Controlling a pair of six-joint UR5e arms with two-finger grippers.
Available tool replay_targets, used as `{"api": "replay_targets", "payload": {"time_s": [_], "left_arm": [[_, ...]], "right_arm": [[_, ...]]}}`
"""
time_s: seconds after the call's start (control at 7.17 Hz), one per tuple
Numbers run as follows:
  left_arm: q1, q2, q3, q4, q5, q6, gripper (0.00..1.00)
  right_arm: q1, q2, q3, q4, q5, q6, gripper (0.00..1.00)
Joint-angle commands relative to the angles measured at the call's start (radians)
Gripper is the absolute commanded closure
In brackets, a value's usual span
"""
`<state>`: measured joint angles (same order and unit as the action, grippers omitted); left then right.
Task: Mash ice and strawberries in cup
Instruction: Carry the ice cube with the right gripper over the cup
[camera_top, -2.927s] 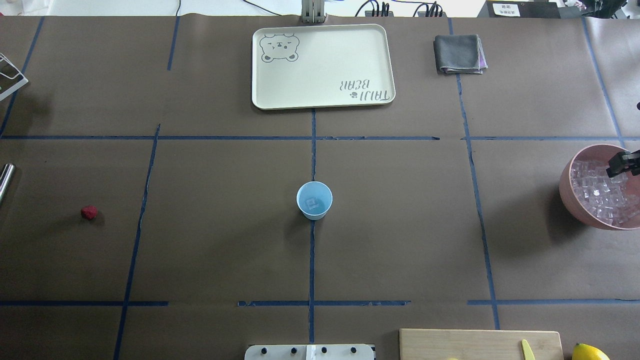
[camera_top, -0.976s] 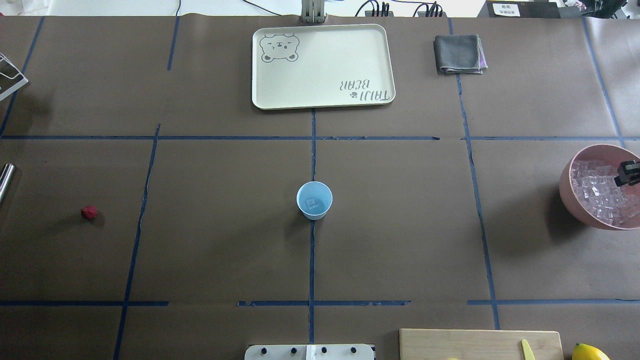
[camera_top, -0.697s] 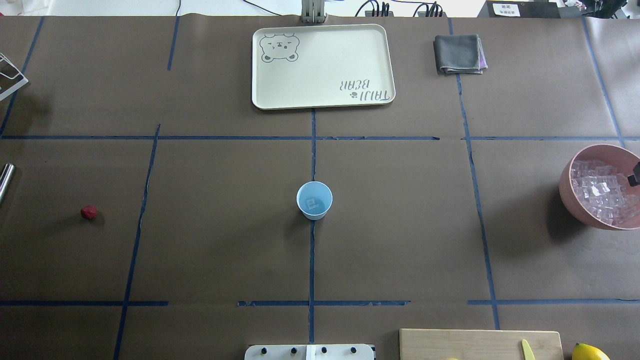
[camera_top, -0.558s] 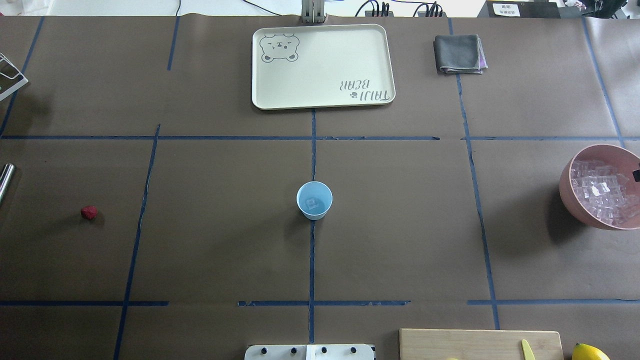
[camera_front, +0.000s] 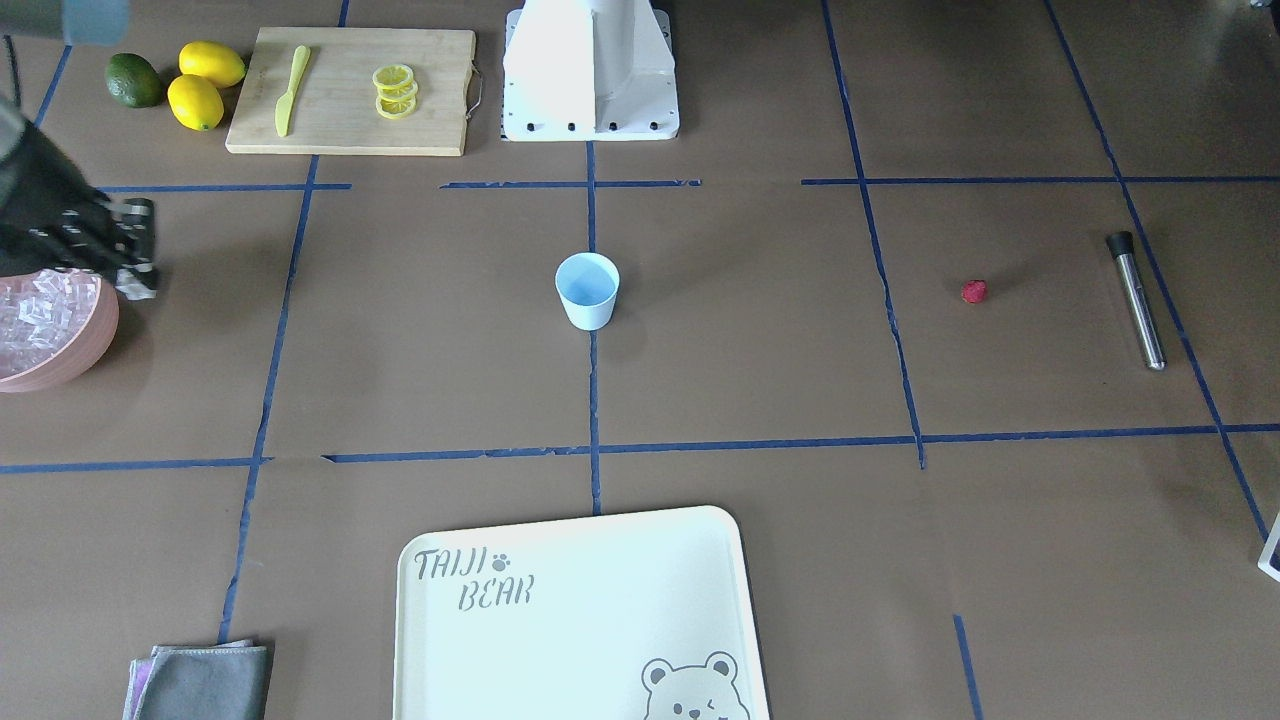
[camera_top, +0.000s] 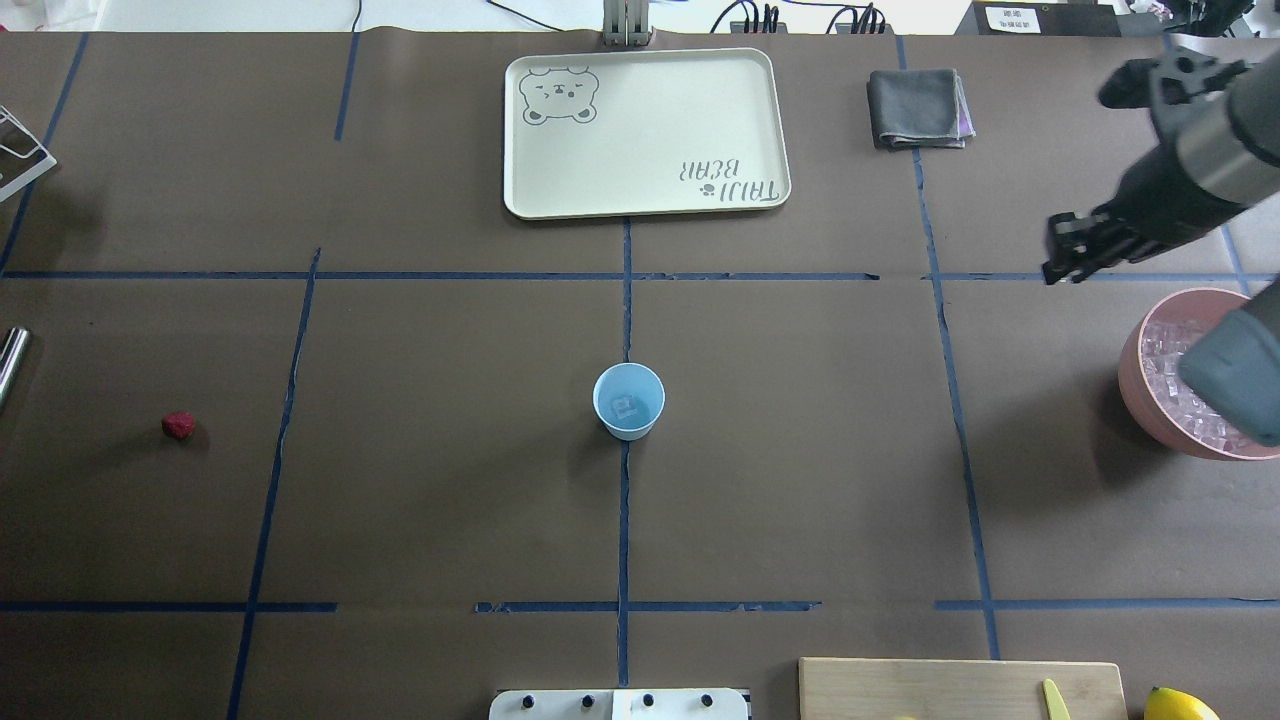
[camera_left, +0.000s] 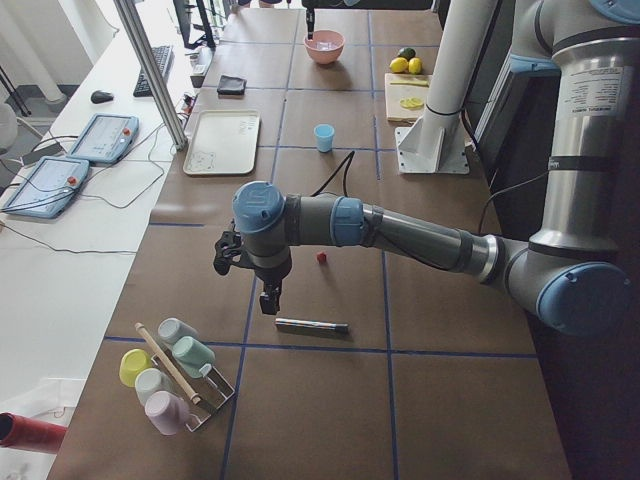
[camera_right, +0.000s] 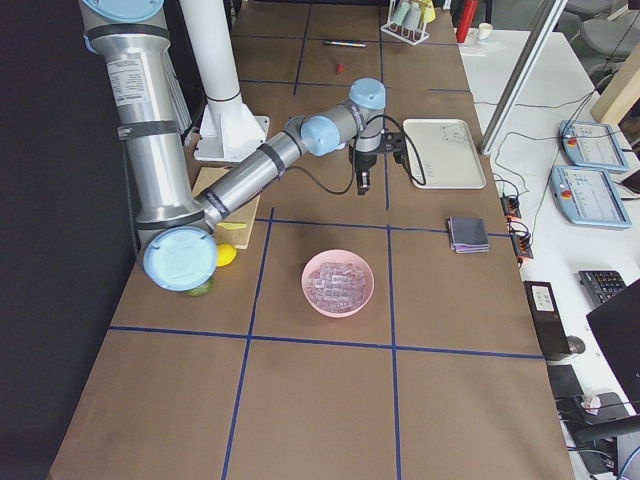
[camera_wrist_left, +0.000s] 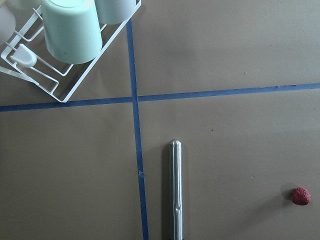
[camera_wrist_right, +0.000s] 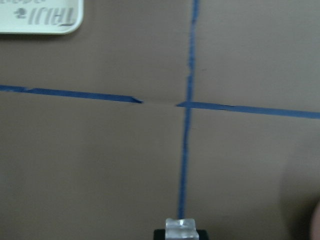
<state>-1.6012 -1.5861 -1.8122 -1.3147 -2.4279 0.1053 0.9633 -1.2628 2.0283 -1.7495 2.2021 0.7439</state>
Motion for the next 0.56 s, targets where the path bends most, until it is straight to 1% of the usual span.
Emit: {"api": "replay_targets", "payload": {"time_s": [0.0,0.14,0.28,0.42], "left_arm": [[0.001,-0.002,-0.001,0.0,0.0,-0.001,0.0],[0.001,-0.002,-0.001,0.0,0.001,-0.001,0.0],[0.001,-0.002,0.001,0.0,0.001,0.001,0.0],[0.001,-0.002,0.001,-0.001,0.001,-0.001,0.0]], "right_arm": [[-0.259,0.262,-0.107,-0.022,-0.17,0.31,1.0],[-0.346,0.351,-0.185,-0.019,-0.23,0.393,1.0],[-0.395,0.461,-0.291,-0.019,-0.258,0.46,1.0],[-0.432,0.546,-0.374,-0.018,-0.289,0.503,1.0]]}}
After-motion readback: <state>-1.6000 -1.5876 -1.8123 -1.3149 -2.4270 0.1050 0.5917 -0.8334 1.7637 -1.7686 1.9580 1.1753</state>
